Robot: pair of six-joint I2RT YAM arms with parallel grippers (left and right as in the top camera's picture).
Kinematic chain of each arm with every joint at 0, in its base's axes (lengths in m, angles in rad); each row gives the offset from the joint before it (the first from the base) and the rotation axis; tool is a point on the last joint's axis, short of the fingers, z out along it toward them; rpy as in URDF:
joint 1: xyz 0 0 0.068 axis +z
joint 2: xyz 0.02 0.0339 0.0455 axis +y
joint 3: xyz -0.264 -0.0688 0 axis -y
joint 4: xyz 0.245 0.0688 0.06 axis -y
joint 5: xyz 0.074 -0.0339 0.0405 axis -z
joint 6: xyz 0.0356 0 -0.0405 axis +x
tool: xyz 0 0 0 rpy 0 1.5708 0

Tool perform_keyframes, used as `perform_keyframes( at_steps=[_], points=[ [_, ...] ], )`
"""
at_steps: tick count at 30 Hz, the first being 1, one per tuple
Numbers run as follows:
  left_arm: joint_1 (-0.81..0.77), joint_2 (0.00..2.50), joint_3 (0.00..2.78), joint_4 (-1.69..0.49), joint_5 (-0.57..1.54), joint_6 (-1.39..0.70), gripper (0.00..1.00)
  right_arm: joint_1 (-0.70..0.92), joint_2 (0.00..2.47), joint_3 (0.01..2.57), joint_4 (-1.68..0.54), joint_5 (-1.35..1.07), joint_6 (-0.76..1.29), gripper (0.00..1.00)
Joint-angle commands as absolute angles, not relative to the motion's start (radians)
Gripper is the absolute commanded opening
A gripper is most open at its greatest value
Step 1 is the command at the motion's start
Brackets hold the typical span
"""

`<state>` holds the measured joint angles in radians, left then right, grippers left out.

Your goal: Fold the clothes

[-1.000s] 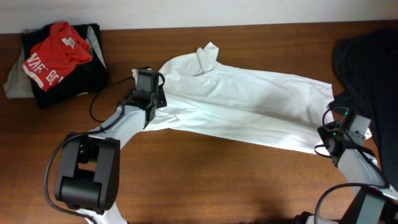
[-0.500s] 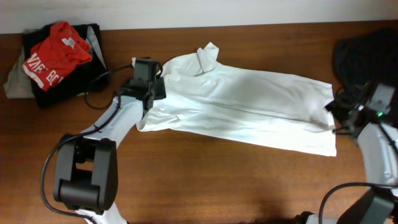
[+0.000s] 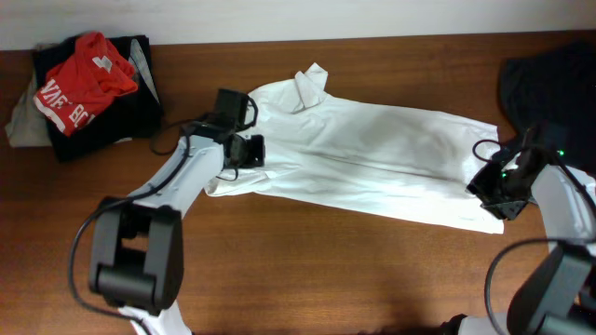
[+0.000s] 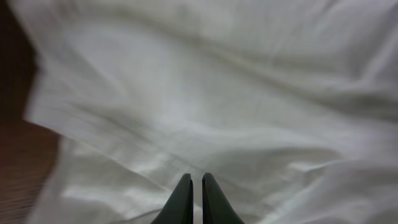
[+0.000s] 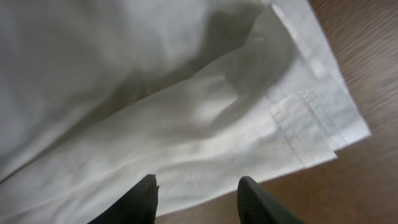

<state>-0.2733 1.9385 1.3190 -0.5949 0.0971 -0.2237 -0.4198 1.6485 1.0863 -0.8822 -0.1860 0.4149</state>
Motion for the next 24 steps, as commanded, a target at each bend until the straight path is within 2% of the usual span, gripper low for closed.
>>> perform_keyframes(
  at_steps=[1, 4, 9, 14, 17, 19, 22, 24],
  points=[
    [-0.271, 2.020, 1.323, -0.613, 0.116, -0.215, 0.07, -0.414, 1.711, 1.081, -0.870, -0.179, 0.435, 0.45],
    [-0.271, 2.044, 1.323, -0.616, 0.108, -0.215, 0.07, -0.414, 1.741, 1.081, -0.856, -0.179, 0.435, 0.46],
    [-0.252, 2.048, 1.323, -0.616, -0.022, -0.215, 0.07, -0.414, 1.770, 1.081, -0.833, -0.139, 0.435, 0.53],
    [-0.215, 2.047, 1.323, -0.616, -0.034, -0.215, 0.07, -0.414, 1.774, 1.081, -0.788, -0.088, 0.462, 0.66],
    [-0.208, 2.047, 1.323, -0.616, -0.033, -0.215, 0.08, -0.414, 1.774, 1.081, -0.758, -0.093, 0.462, 0.66],
    [-0.208, 2.047, 1.323, -0.616, -0.033, -0.215, 0.08, -0.412, 1.774, 1.081, -0.748, -0.096, 0.462, 0.65],
    [-0.208, 2.047, 1.323, -0.615, -0.033, -0.215, 0.08, -0.412, 1.774, 1.081, -0.736, -0.101, 0.466, 0.50],
    [-0.208, 2.048, 1.323, -0.615, -0.033, -0.215, 0.08, -0.412, 1.774, 1.081, -0.736, -0.105, 0.481, 0.46]
  ],
)
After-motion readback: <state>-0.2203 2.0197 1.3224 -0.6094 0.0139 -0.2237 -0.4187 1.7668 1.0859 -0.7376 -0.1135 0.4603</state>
